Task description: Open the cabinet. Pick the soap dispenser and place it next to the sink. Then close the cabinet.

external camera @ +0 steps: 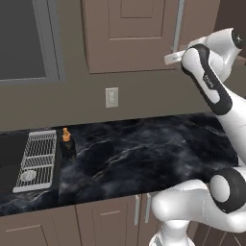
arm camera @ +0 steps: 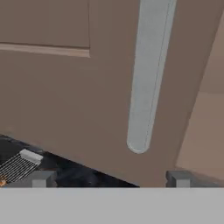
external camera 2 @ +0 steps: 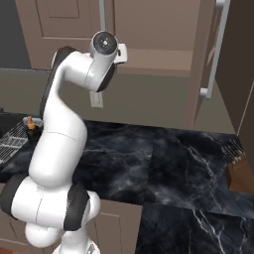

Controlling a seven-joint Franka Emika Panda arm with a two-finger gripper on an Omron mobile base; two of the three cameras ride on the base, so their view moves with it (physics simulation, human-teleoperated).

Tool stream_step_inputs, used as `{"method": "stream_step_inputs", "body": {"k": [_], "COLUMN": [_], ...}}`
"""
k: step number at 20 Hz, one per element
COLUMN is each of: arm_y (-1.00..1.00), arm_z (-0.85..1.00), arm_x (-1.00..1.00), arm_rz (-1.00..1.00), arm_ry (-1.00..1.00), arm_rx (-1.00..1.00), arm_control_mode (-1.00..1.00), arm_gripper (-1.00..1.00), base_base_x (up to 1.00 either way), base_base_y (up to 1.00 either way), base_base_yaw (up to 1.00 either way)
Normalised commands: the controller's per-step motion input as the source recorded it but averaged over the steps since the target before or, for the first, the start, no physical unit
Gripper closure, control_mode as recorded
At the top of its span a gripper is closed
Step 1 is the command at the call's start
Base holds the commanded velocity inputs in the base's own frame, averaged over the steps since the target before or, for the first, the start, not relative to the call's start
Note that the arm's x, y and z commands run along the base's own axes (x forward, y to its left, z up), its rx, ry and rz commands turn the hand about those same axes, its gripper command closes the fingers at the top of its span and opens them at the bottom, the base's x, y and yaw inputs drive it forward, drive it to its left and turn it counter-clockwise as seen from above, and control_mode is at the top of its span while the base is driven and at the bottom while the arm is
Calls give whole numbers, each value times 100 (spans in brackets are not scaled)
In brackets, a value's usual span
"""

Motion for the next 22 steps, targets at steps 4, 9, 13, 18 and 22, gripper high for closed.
{"method": "stream_step_inputs", "body": {"k": [4, 9, 13, 18, 22], "arm_y": [0, -6, -17, -7, 0], "arm_z": [0, -3, -35, -70, -82], "arm_x": [-27, -78, -100, -98, -100], "arm_rz": [4, 0, 0, 0, 0], "arm_ry": [52, 16, -44, -36, -26], "arm_rx": [-12, -3, 0, -1, -5], "arm_control_mode": [-100, -100, -100, -100, -100], "arm_gripper": [-100, -100, -100, -100, -100], "base_base_x": [0, 0, 0, 0, 0], "base_base_y": [0, 0, 0, 0, 0], "base_base_yaw": [0, 0, 0, 0, 0]}}
